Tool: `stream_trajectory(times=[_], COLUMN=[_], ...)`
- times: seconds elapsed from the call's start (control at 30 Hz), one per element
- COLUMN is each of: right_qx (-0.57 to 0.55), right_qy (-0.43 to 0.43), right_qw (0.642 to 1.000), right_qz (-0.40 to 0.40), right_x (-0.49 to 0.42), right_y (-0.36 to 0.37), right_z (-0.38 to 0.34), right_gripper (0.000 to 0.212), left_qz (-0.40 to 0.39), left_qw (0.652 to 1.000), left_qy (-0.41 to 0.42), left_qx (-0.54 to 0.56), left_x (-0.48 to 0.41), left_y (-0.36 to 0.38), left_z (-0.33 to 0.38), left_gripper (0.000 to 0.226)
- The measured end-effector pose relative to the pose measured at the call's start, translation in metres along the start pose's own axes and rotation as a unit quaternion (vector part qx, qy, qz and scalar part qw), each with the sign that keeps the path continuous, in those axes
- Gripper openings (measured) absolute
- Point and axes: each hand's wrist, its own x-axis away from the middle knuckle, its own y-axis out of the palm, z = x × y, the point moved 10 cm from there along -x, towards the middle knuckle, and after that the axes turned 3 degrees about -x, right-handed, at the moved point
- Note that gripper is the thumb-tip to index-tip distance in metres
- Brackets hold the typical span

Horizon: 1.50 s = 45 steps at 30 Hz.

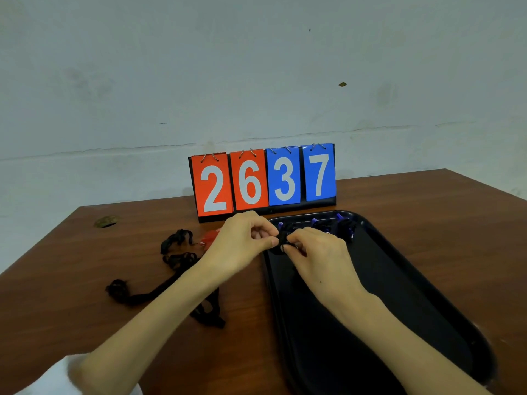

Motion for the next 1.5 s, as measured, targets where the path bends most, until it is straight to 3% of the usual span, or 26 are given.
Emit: stream_trajectory(times=[0.13, 0.33, 0.5, 0.57, 0.7, 0.8, 0.87, 0.97, 1.03, 1.2, 1.5], right_qx=[-0.01, -0.029, -0.065, -0.07, -0.073, -0.066, -0.065, -0.047, -0.038, -0.032, -0.047], right_qy=[0.007, 0.021, 0.037, 0.034, 0.032, 0.042, 0.051, 0.063, 0.069, 0.058, 0.046], right_qw=[1.0, 0.999, 0.996, 0.995, 0.995, 0.996, 0.996, 0.996, 0.995, 0.995, 0.99], right_qz=[-0.015, -0.028, -0.057, -0.057, -0.057, -0.049, -0.039, -0.044, -0.056, -0.075, -0.125], right_x=[0.001, -0.001, 0.001, 0.001, 0.0, 0.0, -0.001, -0.001, 0.0, 0.001, -0.002], right_y=[0.004, 0.005, 0.01, 0.009, 0.008, 0.007, 0.005, 0.007, 0.011, 0.017, 0.022], right_z=[0.0, 0.001, 0.001, 0.0, 0.001, 0.004, 0.006, 0.011, 0.014, 0.011, 0.011], right_gripper=[0.01, 0.014, 0.012, 0.011, 0.011, 0.012, 0.013, 0.015, 0.015, 0.015, 0.013], left_qz=[-0.047, -0.118, -0.172, -0.175, -0.095, -0.051, -0.013, 0.012, 0.005, -0.016, 0.024], left_qw=[0.998, 0.971, 0.969, 0.974, 0.99, 0.997, 0.975, 0.896, 0.88, 0.886, 0.89], left_qy=[-0.037, -0.118, -0.116, -0.097, -0.039, 0.049, 0.166, 0.307, 0.322, 0.313, 0.295], left_qx=[0.014, 0.169, 0.133, 0.109, 0.093, -0.007, -0.148, -0.322, -0.35, -0.342, -0.347], left_x=[0.0, 0.004, 0.004, 0.002, -0.003, -0.002, 0.004, 0.015, 0.017, 0.017, 0.017], left_y=[0.012, 0.026, 0.025, 0.019, -0.001, -0.005, -0.007, 0.006, 0.012, 0.019, 0.012], left_z=[-0.01, -0.024, -0.027, -0.025, -0.013, 0.003, 0.025, 0.044, 0.044, 0.041, 0.048], left_gripper=[0.009, 0.015, 0.016, 0.012, 0.009, 0.011, 0.009, 0.01, 0.01, 0.012, 0.022])
